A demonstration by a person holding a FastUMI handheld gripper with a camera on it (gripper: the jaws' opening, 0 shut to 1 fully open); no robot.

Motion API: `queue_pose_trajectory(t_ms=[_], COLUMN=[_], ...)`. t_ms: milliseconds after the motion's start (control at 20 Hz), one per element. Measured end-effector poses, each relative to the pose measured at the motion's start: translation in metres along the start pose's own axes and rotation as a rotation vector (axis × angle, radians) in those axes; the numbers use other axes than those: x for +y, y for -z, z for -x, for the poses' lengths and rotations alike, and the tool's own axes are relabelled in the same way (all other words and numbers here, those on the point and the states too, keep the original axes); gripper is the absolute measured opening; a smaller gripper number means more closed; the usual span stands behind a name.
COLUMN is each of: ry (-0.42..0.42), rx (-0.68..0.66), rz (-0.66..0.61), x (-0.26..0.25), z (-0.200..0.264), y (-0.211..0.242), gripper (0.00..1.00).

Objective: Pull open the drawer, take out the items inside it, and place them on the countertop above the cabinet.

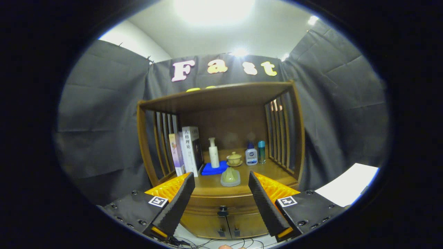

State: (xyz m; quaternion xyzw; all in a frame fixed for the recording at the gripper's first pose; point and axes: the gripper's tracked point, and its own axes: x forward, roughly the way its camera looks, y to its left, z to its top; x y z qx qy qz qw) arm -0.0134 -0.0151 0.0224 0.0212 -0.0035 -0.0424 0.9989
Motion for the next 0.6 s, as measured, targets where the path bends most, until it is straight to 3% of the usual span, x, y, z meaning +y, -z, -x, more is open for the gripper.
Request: queue_pose_trajectory(t_ms=[200,600], ry=[-0.047,-0.079], rx=[-0.013,-0.083], rz=[-0.037,0.147], x=[0.012,0.026], z=[0.015,0.028], y=[-0.015,0.002], gripper=[0.97,0.97])
